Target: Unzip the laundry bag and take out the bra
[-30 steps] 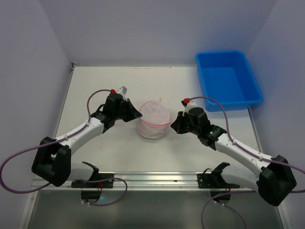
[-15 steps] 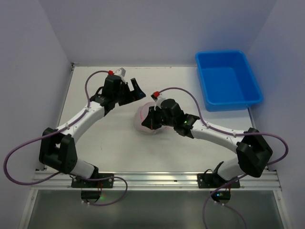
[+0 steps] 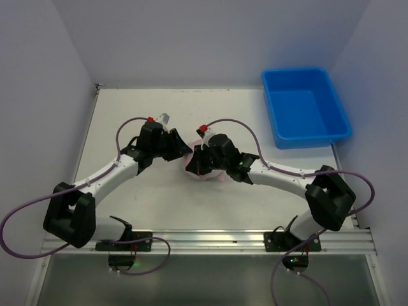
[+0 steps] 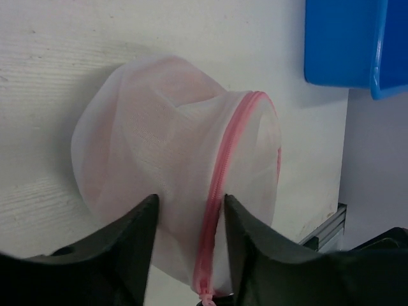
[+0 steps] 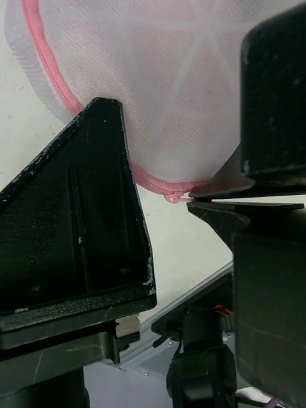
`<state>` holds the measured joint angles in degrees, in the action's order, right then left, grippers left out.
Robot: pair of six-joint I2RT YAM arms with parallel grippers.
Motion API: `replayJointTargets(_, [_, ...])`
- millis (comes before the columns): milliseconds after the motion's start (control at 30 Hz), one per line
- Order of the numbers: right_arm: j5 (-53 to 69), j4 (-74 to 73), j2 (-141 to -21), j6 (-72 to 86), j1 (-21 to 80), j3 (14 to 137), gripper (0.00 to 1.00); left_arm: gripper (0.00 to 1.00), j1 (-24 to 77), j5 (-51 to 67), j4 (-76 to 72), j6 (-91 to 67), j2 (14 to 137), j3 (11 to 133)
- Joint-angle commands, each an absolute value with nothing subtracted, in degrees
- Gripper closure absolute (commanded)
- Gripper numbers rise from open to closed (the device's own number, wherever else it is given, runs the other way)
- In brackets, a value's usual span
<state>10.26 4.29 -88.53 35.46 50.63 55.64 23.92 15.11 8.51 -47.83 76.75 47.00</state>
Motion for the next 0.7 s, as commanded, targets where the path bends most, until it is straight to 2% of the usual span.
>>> replayJointTargets(0, [10.6,6.3,-88.4,36.1,51.0,57.1,1.00,0.56,25.5,17.4,3.7,-49.1,77.0,47.4])
replayJointTargets(33, [10.4,5.9,-88.1,36.0,51.0,57.0,1.00,0.66,25.6,17.1,3.7,-49.0,77.2,46.9])
replayJointTargets(67, [10.1,5.8,-87.7,35.9,51.0,56.6,1.00,0.85,25.6,16.8,3.8,-49.0,77.2,46.7])
replayJointTargets(133, [8.9,4.8,-86.6,35.4,51.0,55.7,1.00,0.99,25.6,15.2,5.0,-49.0,77.3,46.1])
replayJointTargets(367, [0.3,-2.8,-76.7,30.6,50.5,45.3,1.00,1.00,24.7,12.7,5.0,-49.6,76.3,43.5])
replayJointTargets(467, [-1.1,-6.1,-72.3,31.1,46.2,38.5,1.00,1.00,24.0,11.7,5.6,-49.1,74.6,42.5])
replayJointTargets(567, [-0.6,-10.1,-69.0,31.7,39.1,35.3,1.00,1.00,24.0,10.9,7.5,-47.8,73.8,42.2])
replayJointTargets(667, [-1.9,-11.0,-67.2,30.9,37.7,35.4,1.00,1.00,24.1,12.3,6.9,-48.0,72.8,40.3])
